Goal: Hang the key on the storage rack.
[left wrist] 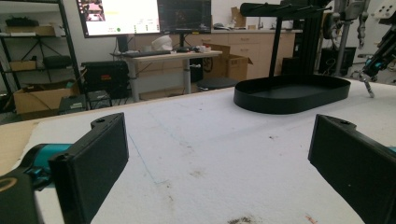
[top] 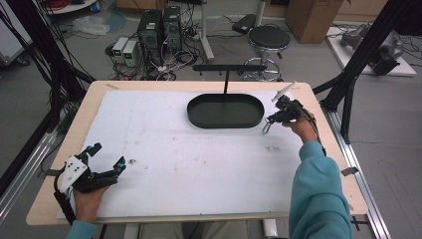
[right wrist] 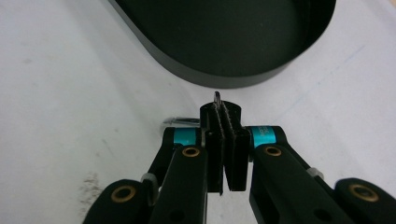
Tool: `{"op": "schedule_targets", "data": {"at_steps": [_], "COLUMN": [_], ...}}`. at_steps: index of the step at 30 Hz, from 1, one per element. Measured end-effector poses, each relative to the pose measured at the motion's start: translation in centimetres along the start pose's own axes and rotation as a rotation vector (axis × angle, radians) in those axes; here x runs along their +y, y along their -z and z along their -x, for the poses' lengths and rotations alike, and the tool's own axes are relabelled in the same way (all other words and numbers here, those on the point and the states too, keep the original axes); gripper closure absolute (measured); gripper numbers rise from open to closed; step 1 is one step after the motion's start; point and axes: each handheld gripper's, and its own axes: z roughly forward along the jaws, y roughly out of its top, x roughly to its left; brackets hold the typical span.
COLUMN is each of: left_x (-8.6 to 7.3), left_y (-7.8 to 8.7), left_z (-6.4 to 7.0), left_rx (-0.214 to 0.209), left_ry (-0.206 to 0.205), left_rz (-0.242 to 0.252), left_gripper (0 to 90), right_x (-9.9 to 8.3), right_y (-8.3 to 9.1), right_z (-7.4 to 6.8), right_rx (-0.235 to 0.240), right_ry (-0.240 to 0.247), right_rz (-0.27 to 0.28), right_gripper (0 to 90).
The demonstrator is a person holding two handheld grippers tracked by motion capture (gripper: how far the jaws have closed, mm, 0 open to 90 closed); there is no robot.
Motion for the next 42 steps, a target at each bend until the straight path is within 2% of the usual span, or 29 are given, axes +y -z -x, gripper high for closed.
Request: {"op": "schedule_targets", "data": {"at_steps": [6, 9, 15, 22, 27, 29, 37, 42], "left_x": [0.0, 0.0, 0.0, 0.0, 0.0, 0.0, 0.0, 0.0], "left_y": [0.0, 0.0, 0.0, 0.0, 0.0, 0.0, 0.0, 0.0], "left_z": [0.0, 0.0, 0.0, 0.0, 0.0, 0.0, 0.0, 0.0], "left_rx": [0.000, 0.000, 0.001, 0.000, 0.001, 0.001, 0.000, 0.000], "left_ry": [0.003, 0.005, 0.003, 0.004, 0.004, 0.004, 0.003, 0.003], "left_rz": [0.002, 0.004, 0.004, 0.003, 0.003, 0.004, 0.003, 0.003], "left_gripper": [5.4, 5.4, 5.4, 5.4, 5.4, 5.4, 5.5, 5.4], "right_x": [-0.3, -0.4, -0.6, -0.9, -0.3, -0.1, 1.2, 2.4], "right_y": [1.6, 2.5, 4.0, 5.3, 6.1, 6.4, 7.2, 7.9], "right_z": [0.2, 0.4, 0.5, 0.7, 0.7, 0.7, 0.6, 0.6], "right_rx": [0.013, 0.029, 0.079, 0.106, 0.095, 0.090, 0.087, 0.069], "right_ry": [-0.042, -0.081, -0.119, -0.166, -0.156, -0.149, -0.146, -0.118], "right_rz": [0.100, 0.165, 0.310, 0.434, 0.452, 0.479, 0.501, 0.501], "right_gripper": [88.9, 88.9, 88.9, 88.9, 88.9, 88.9, 88.9, 88.9]}}
